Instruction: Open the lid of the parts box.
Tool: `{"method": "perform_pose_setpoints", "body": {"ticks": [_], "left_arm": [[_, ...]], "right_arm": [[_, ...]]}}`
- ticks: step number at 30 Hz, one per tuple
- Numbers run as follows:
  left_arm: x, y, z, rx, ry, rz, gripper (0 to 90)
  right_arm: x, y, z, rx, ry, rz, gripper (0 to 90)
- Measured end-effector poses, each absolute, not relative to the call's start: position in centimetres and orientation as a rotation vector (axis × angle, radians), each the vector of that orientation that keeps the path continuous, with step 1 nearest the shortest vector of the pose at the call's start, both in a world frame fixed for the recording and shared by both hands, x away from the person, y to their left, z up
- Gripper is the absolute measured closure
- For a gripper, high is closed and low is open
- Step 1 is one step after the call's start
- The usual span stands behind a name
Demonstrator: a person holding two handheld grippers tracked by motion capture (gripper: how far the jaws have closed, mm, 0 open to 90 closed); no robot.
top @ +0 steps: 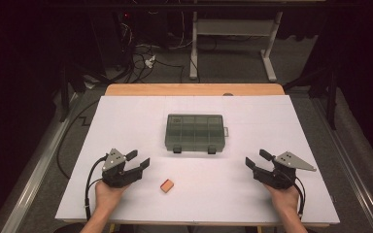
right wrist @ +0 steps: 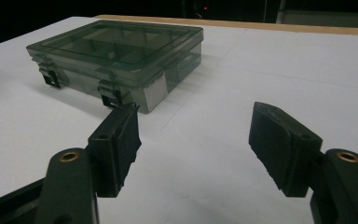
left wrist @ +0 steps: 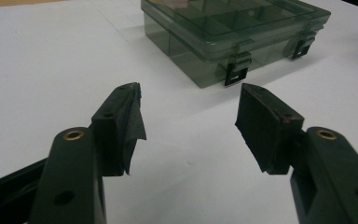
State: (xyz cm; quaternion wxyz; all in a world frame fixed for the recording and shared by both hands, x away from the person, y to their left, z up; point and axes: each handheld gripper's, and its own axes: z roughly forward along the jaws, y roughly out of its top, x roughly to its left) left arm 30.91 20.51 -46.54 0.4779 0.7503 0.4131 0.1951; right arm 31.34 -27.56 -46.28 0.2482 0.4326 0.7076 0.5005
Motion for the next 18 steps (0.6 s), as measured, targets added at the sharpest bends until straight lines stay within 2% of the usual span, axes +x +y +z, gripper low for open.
{"method": "perform_pose_setpoints", "body": {"ticks": [18], "left_arm": [[32.6,18.6,-47.0,1.882,0.975,0.460,40.8]], "right_arm": [[32.7,-26.2,-46.6,1.171,1.954,1.378,33.8]]}}
